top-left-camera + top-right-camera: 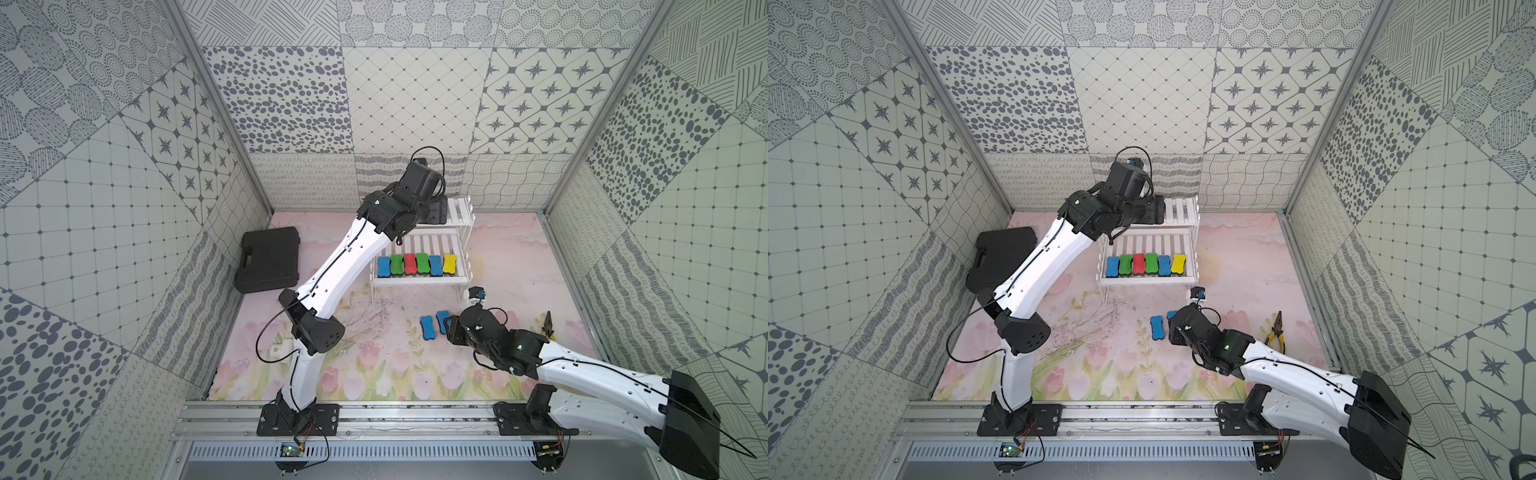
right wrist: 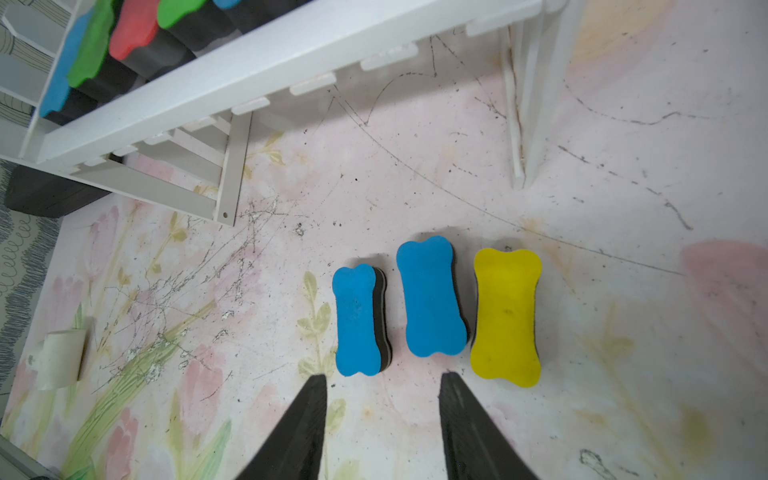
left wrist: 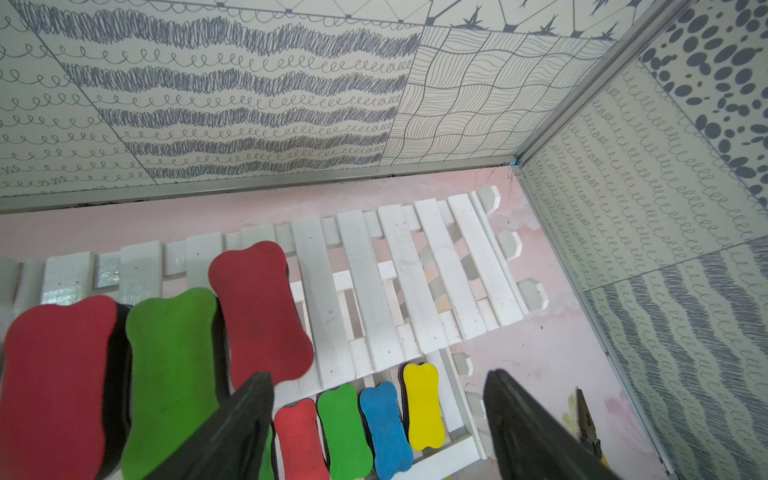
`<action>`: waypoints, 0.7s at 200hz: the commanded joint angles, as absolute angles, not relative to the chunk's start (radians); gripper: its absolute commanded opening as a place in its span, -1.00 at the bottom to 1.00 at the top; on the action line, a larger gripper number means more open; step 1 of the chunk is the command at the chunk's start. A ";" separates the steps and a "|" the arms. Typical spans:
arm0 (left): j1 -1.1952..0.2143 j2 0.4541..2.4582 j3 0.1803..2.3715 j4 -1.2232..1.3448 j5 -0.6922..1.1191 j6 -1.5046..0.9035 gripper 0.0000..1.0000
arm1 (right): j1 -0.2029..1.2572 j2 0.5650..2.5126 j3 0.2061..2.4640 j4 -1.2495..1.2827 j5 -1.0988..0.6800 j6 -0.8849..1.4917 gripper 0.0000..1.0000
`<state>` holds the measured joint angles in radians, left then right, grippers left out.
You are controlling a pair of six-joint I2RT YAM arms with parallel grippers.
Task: Remove the whiteboard erasers from the shelf
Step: Pick up the whiteboard eraser from the shelf.
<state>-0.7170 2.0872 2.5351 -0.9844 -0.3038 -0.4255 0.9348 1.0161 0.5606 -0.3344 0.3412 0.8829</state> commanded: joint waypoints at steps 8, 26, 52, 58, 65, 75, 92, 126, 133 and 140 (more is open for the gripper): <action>-0.720 2.128 2.554 -0.948 -0.385 -0.356 0.69 | 0.923 0.996 0.549 -0.325 0.341 0.876 -0.03; -0.718 2.145 2.554 -0.940 -0.395 -0.348 0.69 | 0.916 0.989 0.546 -0.324 0.337 0.876 -0.03; -0.718 2.165 2.553 -0.937 -0.418 -0.342 0.69 | 0.906 0.980 0.546 -0.324 0.331 0.876 -0.03; -0.718 2.169 2.553 -0.937 -0.421 -0.342 0.71 | 0.904 0.978 0.546 -0.324 0.331 0.876 -0.03; -0.718 2.173 2.553 -0.939 -0.424 -0.342 0.72 | 0.902 0.975 0.546 -0.324 0.331 0.876 -0.03; -0.716 2.177 2.553 -0.944 -0.420 -0.344 0.71 | 0.900 0.973 0.546 -0.324 0.328 0.874 -0.03; -0.718 2.184 2.551 -0.958 -0.390 -0.352 0.70 | 0.896 0.965 0.546 -0.325 0.330 0.874 -0.03; -0.734 2.183 2.542 -0.984 -0.363 -0.359 0.67 | 0.891 0.959 0.546 -0.324 0.327 0.873 -0.03; -0.739 2.178 2.534 -0.984 -0.362 -0.359 0.67 | 0.891 0.957 0.524 -0.324 0.327 0.874 -0.03; -0.744 2.173 2.525 -0.984 -0.363 -0.359 0.66 | 0.891 0.956 0.524 -0.325 0.327 0.875 -0.03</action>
<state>-0.7227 2.1746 2.5416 -0.9497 -0.3862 -0.3649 0.8959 0.9718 0.5533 -0.3378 0.3283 0.8825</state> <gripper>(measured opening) 0.835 0.486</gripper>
